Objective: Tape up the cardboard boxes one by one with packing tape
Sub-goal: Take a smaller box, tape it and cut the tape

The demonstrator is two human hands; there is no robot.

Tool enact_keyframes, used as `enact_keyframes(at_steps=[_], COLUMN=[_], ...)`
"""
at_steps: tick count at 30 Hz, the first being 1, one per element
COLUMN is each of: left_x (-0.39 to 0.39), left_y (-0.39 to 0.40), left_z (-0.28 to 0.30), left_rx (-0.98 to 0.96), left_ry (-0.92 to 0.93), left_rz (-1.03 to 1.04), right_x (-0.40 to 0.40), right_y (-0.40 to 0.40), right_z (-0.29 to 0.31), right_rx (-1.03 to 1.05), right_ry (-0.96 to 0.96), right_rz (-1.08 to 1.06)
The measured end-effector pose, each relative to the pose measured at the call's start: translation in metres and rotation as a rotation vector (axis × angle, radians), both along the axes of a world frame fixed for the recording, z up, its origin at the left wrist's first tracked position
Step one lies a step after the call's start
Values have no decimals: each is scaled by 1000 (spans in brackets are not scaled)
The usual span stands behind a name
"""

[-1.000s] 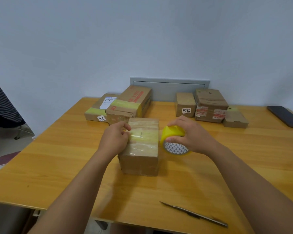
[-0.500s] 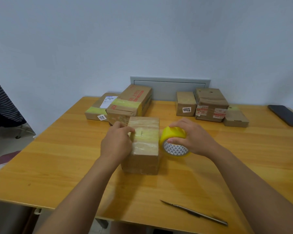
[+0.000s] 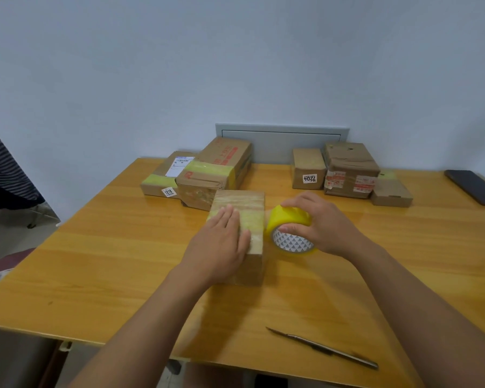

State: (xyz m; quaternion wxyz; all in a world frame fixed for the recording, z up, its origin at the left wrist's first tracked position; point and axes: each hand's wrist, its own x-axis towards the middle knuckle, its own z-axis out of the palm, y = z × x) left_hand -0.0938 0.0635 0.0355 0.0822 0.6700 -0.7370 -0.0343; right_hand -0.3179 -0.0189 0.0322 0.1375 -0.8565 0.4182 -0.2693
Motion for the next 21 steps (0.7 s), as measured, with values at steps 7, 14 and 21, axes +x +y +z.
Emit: enact_keyframes(at_steps=[7, 14, 21], left_x=[3, 6, 5], left_y=[1, -4, -4], left_z=[-4, -10, -13], left_rx=[-31, 8, -36], left_ry=[11, 14, -5], left_rz=[-21, -22, -19], right_x=[-2, -6, -13], right_y=[1, -3, 1], right_z=[-10, -21, -33], right_rx=[19, 54, 36], right_ry=[-57, -56, -55], right_rz=[7, -7, -21])
